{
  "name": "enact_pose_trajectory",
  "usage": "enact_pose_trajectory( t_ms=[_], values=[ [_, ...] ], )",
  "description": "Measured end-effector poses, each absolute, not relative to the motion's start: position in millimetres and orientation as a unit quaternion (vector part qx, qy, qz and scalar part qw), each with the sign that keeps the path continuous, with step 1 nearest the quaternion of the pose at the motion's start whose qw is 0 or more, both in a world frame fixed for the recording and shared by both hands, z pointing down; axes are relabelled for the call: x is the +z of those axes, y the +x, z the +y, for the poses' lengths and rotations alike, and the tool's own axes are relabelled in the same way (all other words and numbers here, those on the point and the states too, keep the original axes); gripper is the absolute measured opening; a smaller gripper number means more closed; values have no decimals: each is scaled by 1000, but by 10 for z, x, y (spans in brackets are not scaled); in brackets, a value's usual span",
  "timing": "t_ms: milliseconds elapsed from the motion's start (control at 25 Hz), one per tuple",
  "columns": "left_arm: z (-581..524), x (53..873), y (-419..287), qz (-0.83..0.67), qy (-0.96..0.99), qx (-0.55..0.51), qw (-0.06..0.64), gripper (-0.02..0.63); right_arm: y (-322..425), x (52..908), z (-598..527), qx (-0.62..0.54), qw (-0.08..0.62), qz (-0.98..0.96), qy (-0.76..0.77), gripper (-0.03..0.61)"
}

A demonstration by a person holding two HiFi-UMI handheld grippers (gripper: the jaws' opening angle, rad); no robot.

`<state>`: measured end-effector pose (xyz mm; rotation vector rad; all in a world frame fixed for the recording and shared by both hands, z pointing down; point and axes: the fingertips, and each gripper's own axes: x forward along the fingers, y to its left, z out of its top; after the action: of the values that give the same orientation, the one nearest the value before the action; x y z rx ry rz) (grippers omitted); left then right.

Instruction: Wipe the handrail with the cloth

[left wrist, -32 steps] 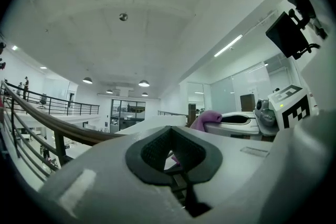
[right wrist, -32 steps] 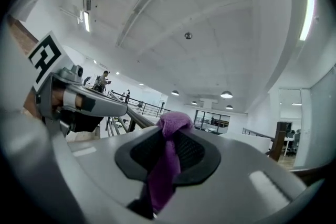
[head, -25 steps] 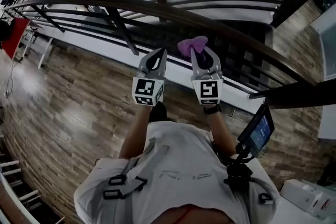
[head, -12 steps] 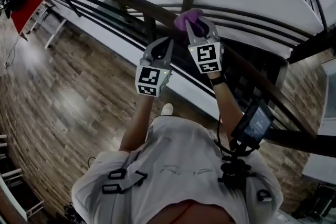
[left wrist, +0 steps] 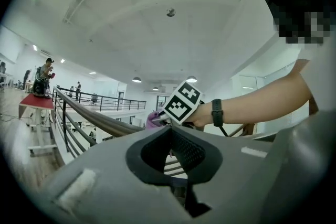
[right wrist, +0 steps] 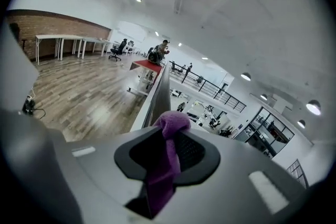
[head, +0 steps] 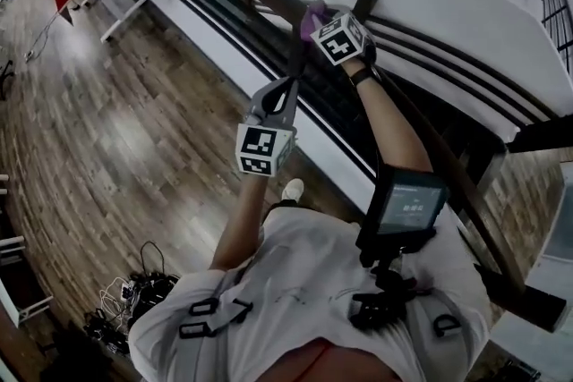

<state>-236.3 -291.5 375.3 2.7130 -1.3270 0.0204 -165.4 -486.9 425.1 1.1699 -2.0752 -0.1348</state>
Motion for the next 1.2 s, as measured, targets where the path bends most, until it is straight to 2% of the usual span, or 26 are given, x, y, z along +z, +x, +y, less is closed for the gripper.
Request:
enact_pose_trajectory(
  t_ms=[160,360,600,1200],
  values=[
    [-2866,3866,-2401,-448,891,17,66,2,-1681,4565,-4998,-54,413,-803,427,54],
    [-2875,3862,-2369,-445,892,16,73,2,-1656,4614,-4977,-36,431,-806,405,52],
    [-2861,3772,-2022,-415,907,10,71,2,-1465,4603,-4646,-14,420,-817,394,52],
    [-2489,3501,-818,-318,947,15,47,2,-326,4576,-3476,47,396,-816,418,52]
  ],
)
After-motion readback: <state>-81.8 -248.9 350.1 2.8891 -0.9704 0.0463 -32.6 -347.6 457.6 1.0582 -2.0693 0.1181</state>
